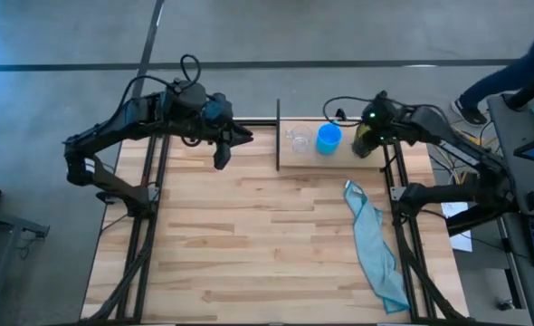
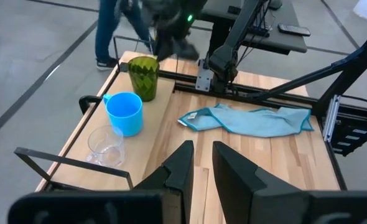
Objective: Stack small to large cups/mugs on shelf
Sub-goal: Return to Home Position
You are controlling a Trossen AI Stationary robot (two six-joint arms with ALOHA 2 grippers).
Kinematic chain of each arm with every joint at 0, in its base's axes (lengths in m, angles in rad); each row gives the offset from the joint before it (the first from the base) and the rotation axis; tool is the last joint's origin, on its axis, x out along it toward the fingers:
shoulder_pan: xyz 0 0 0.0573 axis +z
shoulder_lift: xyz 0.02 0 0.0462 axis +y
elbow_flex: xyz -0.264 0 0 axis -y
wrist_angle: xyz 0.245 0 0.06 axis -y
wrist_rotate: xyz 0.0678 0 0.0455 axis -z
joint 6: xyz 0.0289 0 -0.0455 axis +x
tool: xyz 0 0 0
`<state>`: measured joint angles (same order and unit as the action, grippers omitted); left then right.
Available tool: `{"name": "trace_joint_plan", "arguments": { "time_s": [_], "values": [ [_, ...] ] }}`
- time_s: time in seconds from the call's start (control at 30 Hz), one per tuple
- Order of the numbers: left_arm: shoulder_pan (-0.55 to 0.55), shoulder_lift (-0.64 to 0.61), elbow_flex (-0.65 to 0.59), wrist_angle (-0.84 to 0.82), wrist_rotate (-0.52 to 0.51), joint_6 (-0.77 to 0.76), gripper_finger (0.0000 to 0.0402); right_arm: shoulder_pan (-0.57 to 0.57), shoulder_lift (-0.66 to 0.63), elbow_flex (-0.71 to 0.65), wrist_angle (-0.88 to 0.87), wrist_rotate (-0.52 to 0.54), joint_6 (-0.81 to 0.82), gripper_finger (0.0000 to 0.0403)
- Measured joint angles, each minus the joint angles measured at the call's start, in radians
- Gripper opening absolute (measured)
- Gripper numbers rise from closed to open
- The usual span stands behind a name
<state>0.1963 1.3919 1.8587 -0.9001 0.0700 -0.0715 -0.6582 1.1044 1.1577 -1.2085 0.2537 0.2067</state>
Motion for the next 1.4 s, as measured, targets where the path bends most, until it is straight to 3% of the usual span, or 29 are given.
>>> {"name": "trace_joint_plan", "arguments": {
  "time_s": [0.1, 0.27, 0.37, 0.5, 0.67, 0.77, 0.93, 1.2, 1.4],
  "values": [
    [0.0, -0.021, 0.0, -0.003, 0.0, -0.001, 0.0045, 0.036, -0.045, 0.083, -0.013, -0.018, -0.005, 0.009],
    [0.0, -0.051, 0.0, -0.011, 0.0, -0.003, 0.0045, 0.093, -0.146, 0.176, -0.014, -0.23, 0.057, 0.0084],
    [0.0, -0.071, 0.0, -0.017, 0.0, -0.018, 0.0045, 0.134, -0.218, 0.193, -0.012, -0.288, 0.117, 0.008],
    [-0.001, -0.098, -0.002, -0.072, 0.007, -0.172, 0.0045, 0.183, -0.322, 0.176, -0.011, -0.283, 0.202, 0.0076],
    [-0.064, -0.153, -0.037, -0.08, -0.013, -0.093, 0.0045, 0.251, -0.478, 0.099, 0.138, -0.346, 0.115, 0.0075],
    [-0.122, -0.194, -0.074, -0.009, -0.101, -0.075, 0.0045, 0.285, -0.581, 0.017, 0.314, -0.392, 0.067, 0.0074],
    [-0.199, -0.294, -0.241, 0.199, -0.293, -0.074, 0.0045, 0.294, -0.771, -0.169, 0.582, -0.392, 0.029, 0.0078],
    [-0.24, -0.447, -0.629, 0.608, -0.326, -0.068, 0.0045, 0.294, -0.925, -0.459, 0.798, -0.405, 0.048, 0.0074],
    [-0.24, -0.54, -0.76, 0.709, -0.42, -0.052, 0.0045, 0.294, -0.97, -0.525, 0.891, -0.409, -0.006, 0.0076]
  ]
}}
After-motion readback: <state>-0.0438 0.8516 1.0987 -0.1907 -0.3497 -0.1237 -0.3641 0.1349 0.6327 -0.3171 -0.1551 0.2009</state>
